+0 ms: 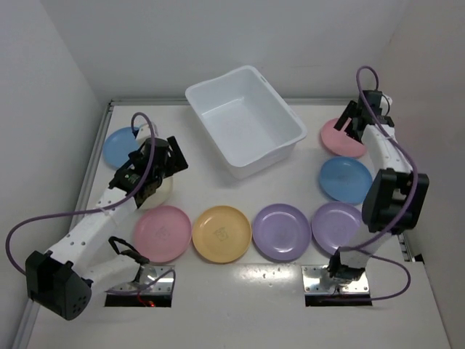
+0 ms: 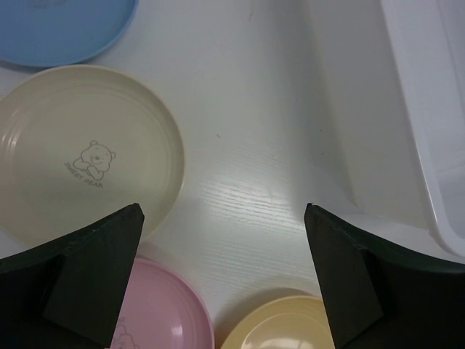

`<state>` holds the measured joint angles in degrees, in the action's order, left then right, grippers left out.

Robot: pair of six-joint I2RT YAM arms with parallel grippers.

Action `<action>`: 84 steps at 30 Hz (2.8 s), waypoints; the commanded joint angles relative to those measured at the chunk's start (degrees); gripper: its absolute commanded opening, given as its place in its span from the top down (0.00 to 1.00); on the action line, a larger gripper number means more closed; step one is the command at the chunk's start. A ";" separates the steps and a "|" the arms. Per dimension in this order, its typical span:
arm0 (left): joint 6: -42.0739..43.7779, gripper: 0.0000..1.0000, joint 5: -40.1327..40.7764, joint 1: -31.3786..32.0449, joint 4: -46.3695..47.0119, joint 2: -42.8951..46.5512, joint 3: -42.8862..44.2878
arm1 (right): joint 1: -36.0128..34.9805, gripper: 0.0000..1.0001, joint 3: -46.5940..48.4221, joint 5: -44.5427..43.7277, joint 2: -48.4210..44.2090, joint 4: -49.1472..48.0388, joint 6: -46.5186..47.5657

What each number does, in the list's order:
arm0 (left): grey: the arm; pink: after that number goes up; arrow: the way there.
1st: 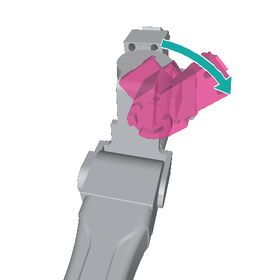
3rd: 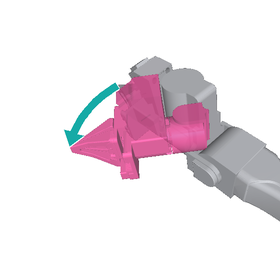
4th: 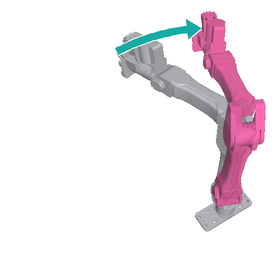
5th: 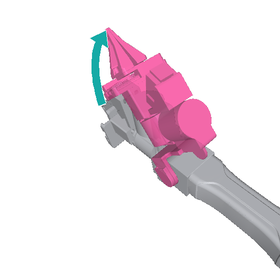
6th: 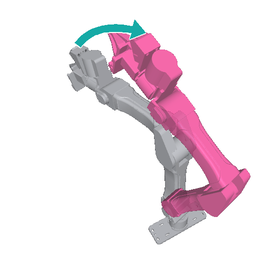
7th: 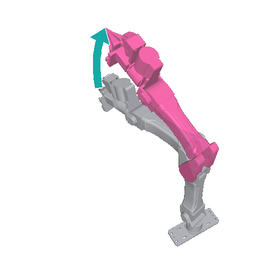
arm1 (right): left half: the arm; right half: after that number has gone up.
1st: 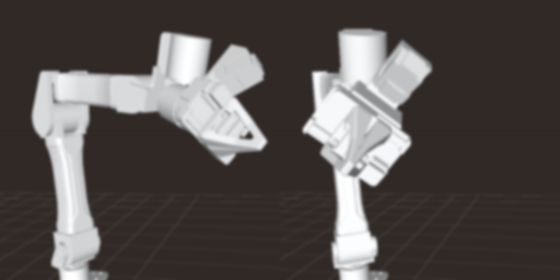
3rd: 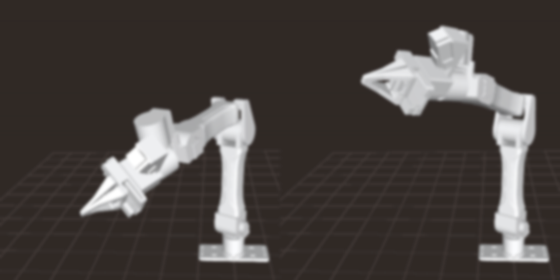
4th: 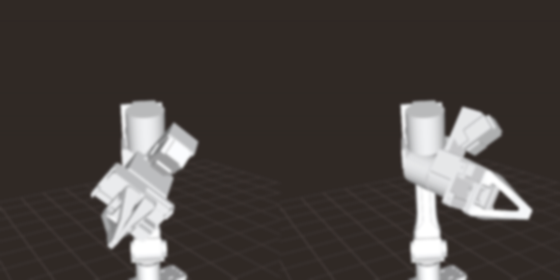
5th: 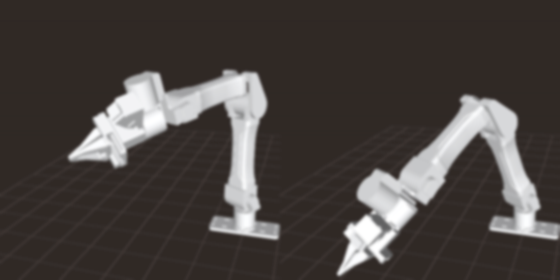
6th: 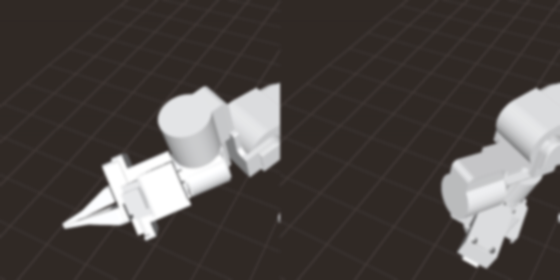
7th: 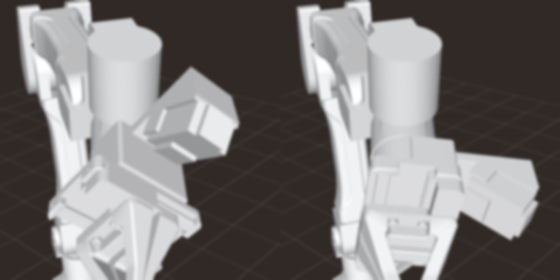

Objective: Place the plates into the plastic bin on the countertop

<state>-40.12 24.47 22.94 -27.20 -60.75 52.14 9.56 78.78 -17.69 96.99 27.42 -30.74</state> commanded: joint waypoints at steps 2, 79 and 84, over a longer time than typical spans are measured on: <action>-0.05 0.00 3.30 0.35 1.01 -1.56 2.97 | 5.28 0.00 8.74 2.58 10.66 -0.44 3.58; -1.01 0.00 14.64 -2.90 -0.13 -4.64 8.94 | 3.19 1.00 30.73 26.47 7.25 -11.59 1.21; -2.94 0.00 11.31 -6.94 -0.13 -6.40 8.42 | -7.16 1.00 32.40 28.08 11.11 -10.11 1.91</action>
<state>-41.06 36.82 18.35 -27.81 -67.02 60.58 8.51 109.89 7.03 105.03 16.75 -28.51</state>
